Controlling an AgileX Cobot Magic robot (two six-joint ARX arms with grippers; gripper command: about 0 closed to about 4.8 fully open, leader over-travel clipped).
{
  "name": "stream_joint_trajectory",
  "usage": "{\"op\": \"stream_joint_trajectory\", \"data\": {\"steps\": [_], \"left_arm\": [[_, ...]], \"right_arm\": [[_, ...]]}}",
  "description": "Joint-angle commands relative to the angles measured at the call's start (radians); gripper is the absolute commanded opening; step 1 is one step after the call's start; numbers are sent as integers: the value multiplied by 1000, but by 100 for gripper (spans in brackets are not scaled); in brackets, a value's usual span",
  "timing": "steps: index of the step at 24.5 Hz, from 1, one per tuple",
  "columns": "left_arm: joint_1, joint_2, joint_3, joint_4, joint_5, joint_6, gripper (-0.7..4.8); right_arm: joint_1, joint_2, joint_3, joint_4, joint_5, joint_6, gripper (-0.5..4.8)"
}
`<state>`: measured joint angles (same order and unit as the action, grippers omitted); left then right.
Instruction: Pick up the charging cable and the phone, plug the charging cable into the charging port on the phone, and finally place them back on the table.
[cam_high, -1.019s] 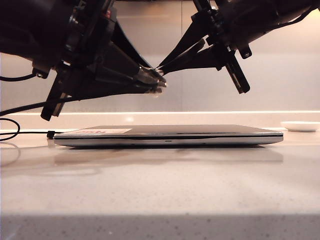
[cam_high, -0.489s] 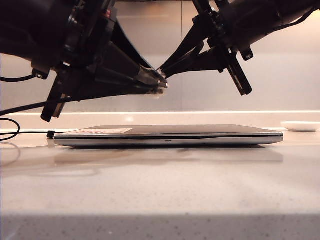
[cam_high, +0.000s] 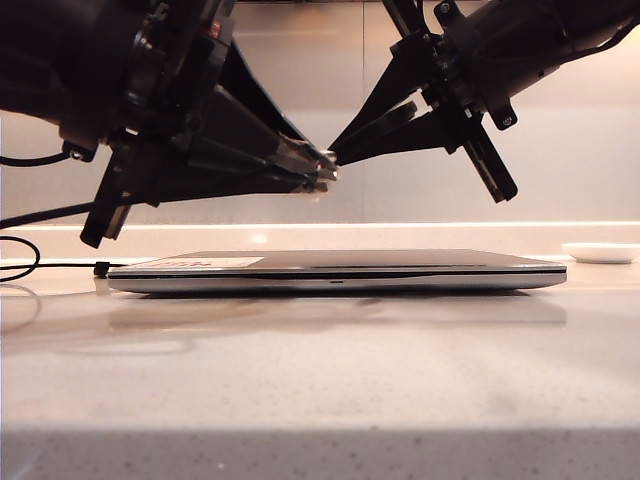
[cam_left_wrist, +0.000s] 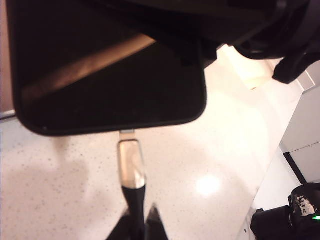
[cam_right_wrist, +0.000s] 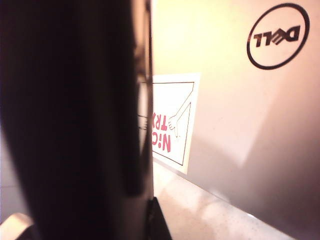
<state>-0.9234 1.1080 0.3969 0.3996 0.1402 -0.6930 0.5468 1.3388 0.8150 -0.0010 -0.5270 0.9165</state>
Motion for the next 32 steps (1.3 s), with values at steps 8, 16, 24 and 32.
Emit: {"op": "stream_joint_trajectory", "data": {"steps": [8, 16, 24, 32], "left_arm": [[3, -3, 7, 52, -24, 4, -6], [3, -3, 7, 53, -24, 5, -5], [3, -3, 7, 66, -24, 5, 63], [4, -14, 15, 114, -24, 5, 162]], "right_arm": [[9, -4, 5, 4, -55, 84, -7], [9, -4, 5, 5, -53, 77, -7], [9, -5, 5, 5, -35, 73, -7], [-10, -10, 7, -4, 39, 6, -7]]}}
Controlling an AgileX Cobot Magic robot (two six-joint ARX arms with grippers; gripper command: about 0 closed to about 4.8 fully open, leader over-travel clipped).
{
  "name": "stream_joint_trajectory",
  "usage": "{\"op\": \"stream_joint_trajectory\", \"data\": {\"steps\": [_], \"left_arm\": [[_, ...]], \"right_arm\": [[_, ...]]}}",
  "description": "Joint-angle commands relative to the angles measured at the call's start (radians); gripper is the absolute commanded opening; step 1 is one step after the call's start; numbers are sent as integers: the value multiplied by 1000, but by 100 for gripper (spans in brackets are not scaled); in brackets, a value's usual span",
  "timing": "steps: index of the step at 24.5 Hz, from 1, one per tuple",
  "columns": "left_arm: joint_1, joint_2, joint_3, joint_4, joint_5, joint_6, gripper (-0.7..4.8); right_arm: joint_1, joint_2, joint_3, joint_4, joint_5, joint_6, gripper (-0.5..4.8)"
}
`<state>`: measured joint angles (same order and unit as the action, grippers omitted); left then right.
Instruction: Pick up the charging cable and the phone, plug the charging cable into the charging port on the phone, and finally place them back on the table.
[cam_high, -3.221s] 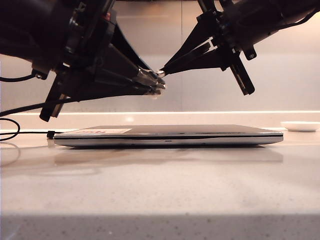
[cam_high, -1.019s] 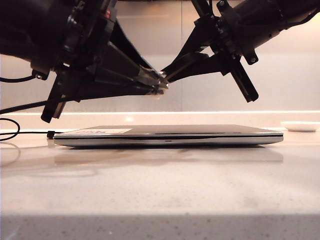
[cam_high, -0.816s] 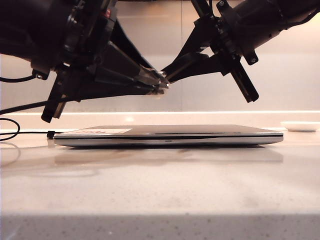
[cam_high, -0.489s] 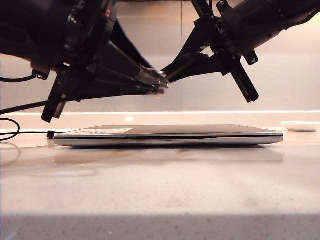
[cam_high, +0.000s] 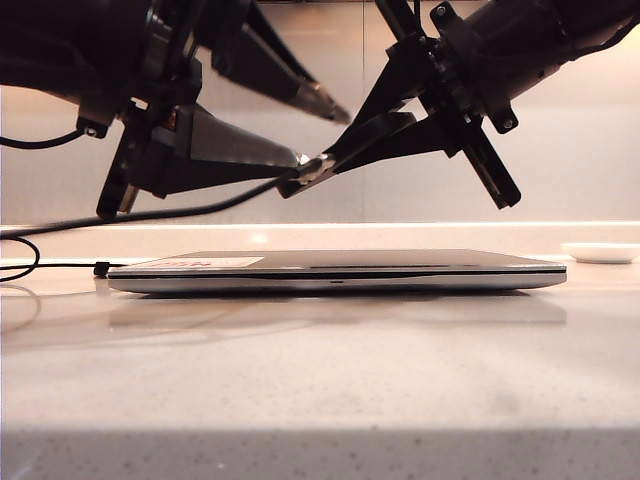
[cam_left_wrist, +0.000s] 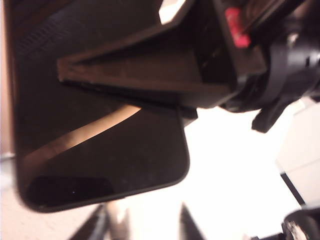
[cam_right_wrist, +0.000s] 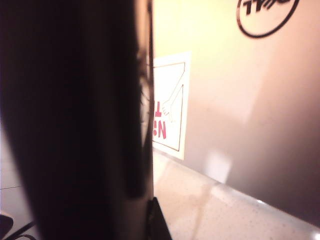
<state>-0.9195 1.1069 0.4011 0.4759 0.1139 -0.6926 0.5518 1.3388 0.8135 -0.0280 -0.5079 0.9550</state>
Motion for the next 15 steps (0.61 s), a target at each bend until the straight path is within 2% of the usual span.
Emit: {"op": "stream_joint_trajectory", "data": {"steps": [1, 3, 6, 7, 9, 12, 15], "left_arm": [[0, -23, 12, 42, 3, 5, 162], [1, -44, 15, 37, 3, 13, 161], [8, -87, 23, 35, 3, 79, 157], [19, -97, 23, 32, 3, 83, 129], [49, -122, 24, 9, 3, 83, 4], [129, -159, 24, -38, 3, 99, -6], [193, -175, 24, -80, 3, 184, -6]], "right_arm": [[-31, -10, 8, 11, 20, -51, -7], [-71, -18, 8, -27, 23, -77, -7], [-148, -47, 13, -115, 28, -151, -7], [-177, -58, 16, -146, 22, -175, -7], [-245, -85, 27, -228, 3, -225, -7], [-408, -109, 79, -424, -55, -366, -7], [-520, -104, 123, -547, -63, -460, -7]]}}
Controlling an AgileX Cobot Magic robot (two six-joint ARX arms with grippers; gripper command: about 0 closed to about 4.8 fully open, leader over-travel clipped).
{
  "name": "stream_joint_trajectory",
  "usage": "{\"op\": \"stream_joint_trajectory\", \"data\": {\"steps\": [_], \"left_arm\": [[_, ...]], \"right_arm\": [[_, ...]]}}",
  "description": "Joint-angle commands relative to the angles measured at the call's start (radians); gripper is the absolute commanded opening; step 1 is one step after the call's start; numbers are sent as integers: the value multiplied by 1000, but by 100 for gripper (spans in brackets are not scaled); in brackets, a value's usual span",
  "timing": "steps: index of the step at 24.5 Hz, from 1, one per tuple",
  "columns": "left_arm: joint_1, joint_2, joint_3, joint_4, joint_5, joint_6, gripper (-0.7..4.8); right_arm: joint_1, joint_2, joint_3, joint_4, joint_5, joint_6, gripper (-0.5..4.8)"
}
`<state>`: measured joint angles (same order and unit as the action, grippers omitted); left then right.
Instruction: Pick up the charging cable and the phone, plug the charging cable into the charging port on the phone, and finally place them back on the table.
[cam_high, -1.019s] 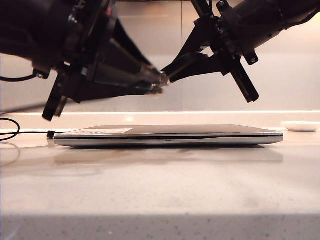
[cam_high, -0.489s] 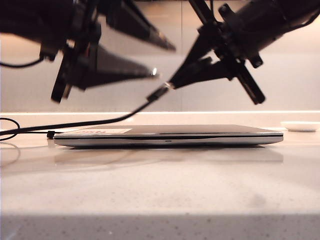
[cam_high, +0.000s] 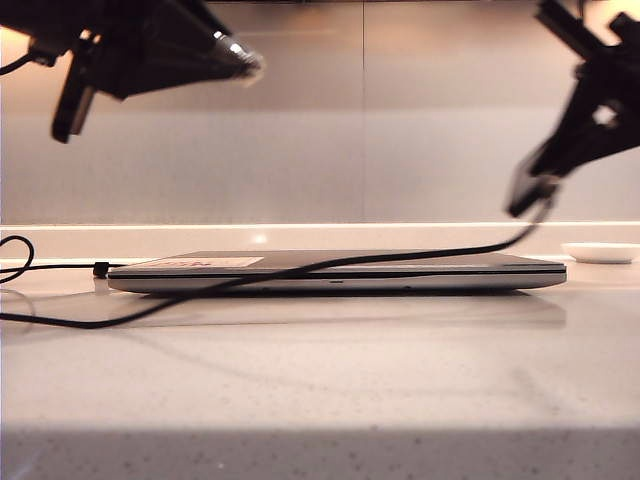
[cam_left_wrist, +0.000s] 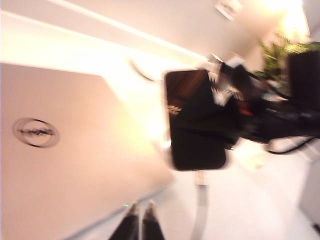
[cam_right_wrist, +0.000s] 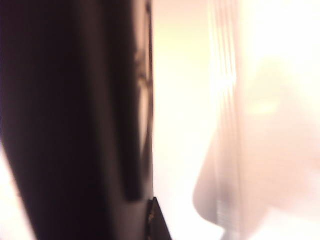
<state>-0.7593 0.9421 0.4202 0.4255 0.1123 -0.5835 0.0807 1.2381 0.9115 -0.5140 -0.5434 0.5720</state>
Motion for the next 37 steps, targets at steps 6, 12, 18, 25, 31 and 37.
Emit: {"op": "stream_joint_trajectory", "data": {"steps": [6, 12, 18, 25, 31, 37], "left_arm": [[165, -21, 78, -251, 4, 198, -6], [189, -21, 92, -254, 4, 235, -6], [188, -21, 92, -254, 4, 233, -6], [188, -21, 92, -254, 4, 233, -6], [188, -21, 92, -254, 4, 233, -6], [188, -22, 92, -253, 4, 233, -6]], "right_arm": [[-206, 49, 40, -80, -106, -157, -7], [-201, 187, 90, -85, -113, -232, -7], [-201, 318, 180, -90, -105, -233, -7], [-201, 388, 216, -130, -87, -233, -6], [-203, 384, 216, -139, -31, -238, 176], [-203, 383, 328, -351, 124, -363, 176]]}}
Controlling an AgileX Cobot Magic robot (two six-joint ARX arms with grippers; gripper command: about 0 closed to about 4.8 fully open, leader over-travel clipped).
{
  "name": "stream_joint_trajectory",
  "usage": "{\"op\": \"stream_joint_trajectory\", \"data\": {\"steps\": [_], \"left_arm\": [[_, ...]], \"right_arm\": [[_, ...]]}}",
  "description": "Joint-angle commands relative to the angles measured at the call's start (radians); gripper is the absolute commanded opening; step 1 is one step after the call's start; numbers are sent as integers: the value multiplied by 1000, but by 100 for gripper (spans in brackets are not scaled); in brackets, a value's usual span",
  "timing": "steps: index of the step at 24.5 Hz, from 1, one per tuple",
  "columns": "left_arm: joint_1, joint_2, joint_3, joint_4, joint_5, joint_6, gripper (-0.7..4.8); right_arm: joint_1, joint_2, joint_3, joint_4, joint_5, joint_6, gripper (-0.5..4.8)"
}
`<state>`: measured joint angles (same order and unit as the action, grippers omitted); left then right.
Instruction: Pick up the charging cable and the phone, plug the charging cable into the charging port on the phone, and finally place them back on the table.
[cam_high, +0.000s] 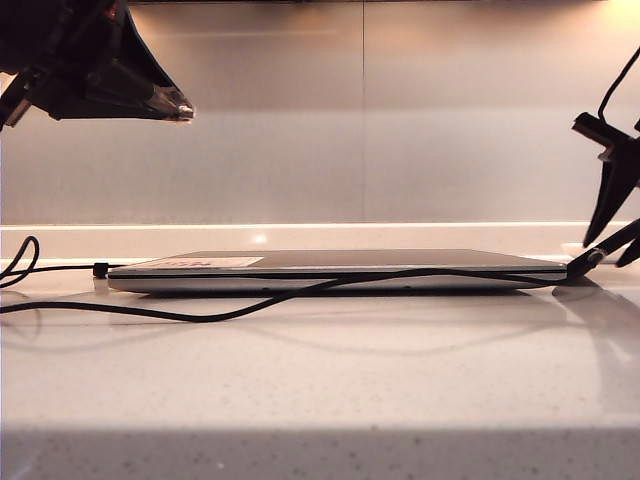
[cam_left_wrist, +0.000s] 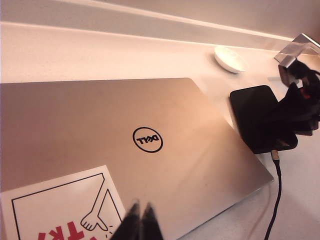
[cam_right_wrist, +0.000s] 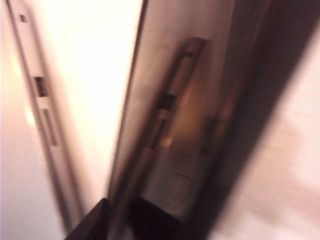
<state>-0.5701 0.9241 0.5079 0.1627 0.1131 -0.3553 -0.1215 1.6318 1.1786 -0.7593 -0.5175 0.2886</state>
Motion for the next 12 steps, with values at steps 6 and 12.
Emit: {"op": "stream_joint_trajectory", "data": {"steps": [6, 12], "left_arm": [[0, -9, 5, 9, 3, 8, -6], [0, -53, 5, 2, 3, 8, -6]], "right_arm": [[0, -15, 194, -282, 235, -143, 176], [1, -71, 220, -326, 235, -159, 57]]}}
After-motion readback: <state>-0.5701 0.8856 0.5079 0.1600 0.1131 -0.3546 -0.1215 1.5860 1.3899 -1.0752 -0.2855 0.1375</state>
